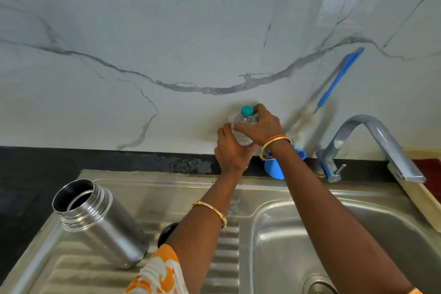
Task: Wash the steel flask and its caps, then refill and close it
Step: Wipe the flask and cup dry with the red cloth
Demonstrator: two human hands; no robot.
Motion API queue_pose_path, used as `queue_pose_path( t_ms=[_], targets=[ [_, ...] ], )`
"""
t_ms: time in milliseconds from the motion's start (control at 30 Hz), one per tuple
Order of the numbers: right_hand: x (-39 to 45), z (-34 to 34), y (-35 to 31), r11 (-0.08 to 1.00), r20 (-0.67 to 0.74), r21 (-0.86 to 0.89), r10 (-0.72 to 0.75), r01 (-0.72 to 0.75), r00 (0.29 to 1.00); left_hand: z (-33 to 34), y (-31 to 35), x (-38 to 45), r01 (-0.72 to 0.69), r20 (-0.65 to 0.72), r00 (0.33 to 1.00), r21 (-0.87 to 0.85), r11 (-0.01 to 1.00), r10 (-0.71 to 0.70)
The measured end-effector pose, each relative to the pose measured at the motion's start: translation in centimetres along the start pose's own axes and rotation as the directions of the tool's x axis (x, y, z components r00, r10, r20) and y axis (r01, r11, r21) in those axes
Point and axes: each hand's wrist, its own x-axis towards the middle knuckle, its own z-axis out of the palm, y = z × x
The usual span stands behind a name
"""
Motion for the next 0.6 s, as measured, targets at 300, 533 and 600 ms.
queue_pose_path(
  t_ms=[300, 533, 600],
  targets=[
    [-2.6, -3.2, -0.2, 0.998, -0.039, 0.061, 0.026, -0.023, 0.999, -3.4, 2.4, -0.9, 0.134, 0.16, 0.973, 0.188, 0.973, -0.164],
    [-9.3, -7.1, 1.6, 0.991, -0.088, 0.116, -0.058, 0.068, 0.994, -4.7, 6.7, -6.6, 0.243, 0.02, 0.97, -0.097, 0.965, -0.242],
    [-12.6, -8.6, 4.2, 0.986, -0.068, 0.146, -0.076, 0.085, 0.995, -3.9, 8.0, -10.2, 0.258, -0.013, 0.964, -0.198, 0.946, -0.266]
  ],
)
